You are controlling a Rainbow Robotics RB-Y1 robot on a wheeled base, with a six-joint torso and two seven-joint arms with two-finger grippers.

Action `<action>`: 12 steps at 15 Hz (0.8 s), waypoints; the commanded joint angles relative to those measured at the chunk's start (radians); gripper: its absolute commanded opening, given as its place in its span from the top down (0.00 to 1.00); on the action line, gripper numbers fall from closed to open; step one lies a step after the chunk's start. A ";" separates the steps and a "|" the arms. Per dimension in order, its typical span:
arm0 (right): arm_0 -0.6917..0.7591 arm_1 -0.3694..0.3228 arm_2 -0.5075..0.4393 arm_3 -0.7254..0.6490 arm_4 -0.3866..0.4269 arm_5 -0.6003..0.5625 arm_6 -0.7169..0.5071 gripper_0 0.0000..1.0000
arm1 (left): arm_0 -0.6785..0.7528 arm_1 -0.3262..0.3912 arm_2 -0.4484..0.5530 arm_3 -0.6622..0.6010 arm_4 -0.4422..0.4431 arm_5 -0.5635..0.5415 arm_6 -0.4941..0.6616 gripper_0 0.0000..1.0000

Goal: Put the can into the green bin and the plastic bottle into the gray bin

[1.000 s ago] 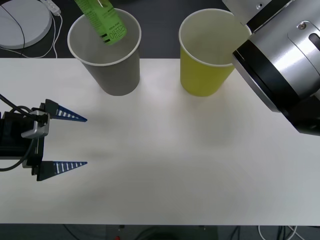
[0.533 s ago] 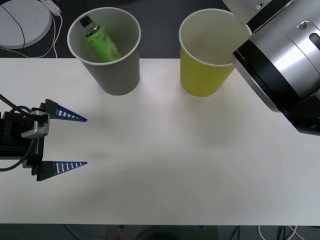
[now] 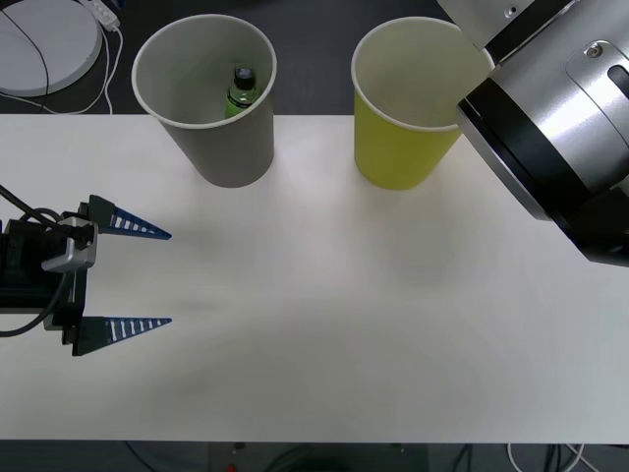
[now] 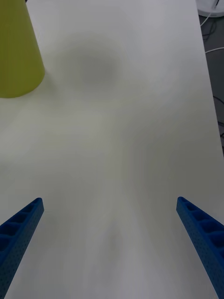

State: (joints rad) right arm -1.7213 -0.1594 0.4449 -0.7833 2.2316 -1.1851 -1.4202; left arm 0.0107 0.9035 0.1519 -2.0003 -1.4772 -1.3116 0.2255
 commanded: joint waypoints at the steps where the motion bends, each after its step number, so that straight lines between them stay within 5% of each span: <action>1: 0.002 -0.009 0.000 -0.002 -0.018 -0.011 0.027 0.00 | 0.000 0.000 0.000 0.000 0.000 0.000 0.000 0.00; 12: 0.167 -0.175 0.000 -0.373 -0.090 -0.156 0.029 0.00 | 0.000 0.000 0.000 0.000 0.000 0.000 0.000 0.00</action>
State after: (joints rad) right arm -1.5668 -0.3185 0.4450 -1.1288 2.1486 -1.3316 -1.3914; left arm 0.0107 0.9035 0.1519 -2.0003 -1.4772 -1.3115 0.2255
